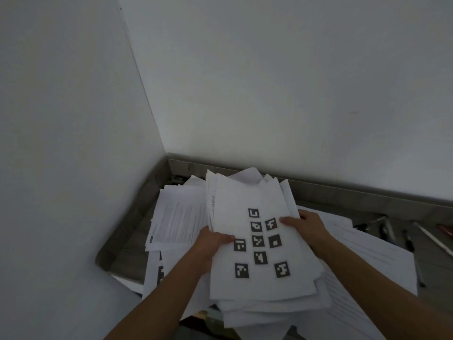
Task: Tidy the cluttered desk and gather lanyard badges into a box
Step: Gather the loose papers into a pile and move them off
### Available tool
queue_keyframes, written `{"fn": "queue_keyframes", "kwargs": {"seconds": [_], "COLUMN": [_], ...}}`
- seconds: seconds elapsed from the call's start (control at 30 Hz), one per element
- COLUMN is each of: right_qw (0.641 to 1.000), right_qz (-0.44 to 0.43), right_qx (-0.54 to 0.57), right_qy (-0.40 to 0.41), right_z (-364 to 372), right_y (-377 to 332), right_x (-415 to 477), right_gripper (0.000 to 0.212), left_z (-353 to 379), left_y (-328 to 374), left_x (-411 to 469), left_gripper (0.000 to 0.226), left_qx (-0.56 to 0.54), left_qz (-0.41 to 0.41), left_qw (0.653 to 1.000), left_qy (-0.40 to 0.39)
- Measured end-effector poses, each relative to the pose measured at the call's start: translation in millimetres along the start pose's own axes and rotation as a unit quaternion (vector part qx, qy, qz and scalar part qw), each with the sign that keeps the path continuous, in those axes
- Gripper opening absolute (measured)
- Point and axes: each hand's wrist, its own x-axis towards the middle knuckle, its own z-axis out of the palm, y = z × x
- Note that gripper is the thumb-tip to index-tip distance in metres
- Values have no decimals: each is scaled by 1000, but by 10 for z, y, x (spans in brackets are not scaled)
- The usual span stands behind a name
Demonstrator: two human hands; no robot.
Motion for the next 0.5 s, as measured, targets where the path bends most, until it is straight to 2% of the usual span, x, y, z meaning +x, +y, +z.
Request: {"fn": "queue_keyframes", "kwargs": {"seconds": [0.1, 0.2, 0.27, 0.37, 0.5], "right_qw": [999, 999, 994, 984, 977], "right_qz": [14, 44, 86, 103, 55], "right_qx": [28, -2, 6, 3, -10], "right_qy": [-24, -25, -69, -148, -205], "right_z": [2, 15, 31, 49, -2], "right_y": [-27, 15, 32, 5, -171], "right_x": [21, 19, -26, -61, -80], "right_gripper": [35, 44, 52, 65, 89], "left_z": [-190, -385, -454, -399, -111], "left_y": [103, 116, 128, 261, 598], "left_x": [-60, -126, -161, -223, -348], "left_gripper": [34, 38, 39, 34, 41], "left_qx": [-49, -91, -111, -95, -33], "left_qz": [-16, -36, -37, 0, 64], "left_qw": [998, 993, 989, 986, 980], "left_qy": [-40, -63, -85, -136, -187]}}
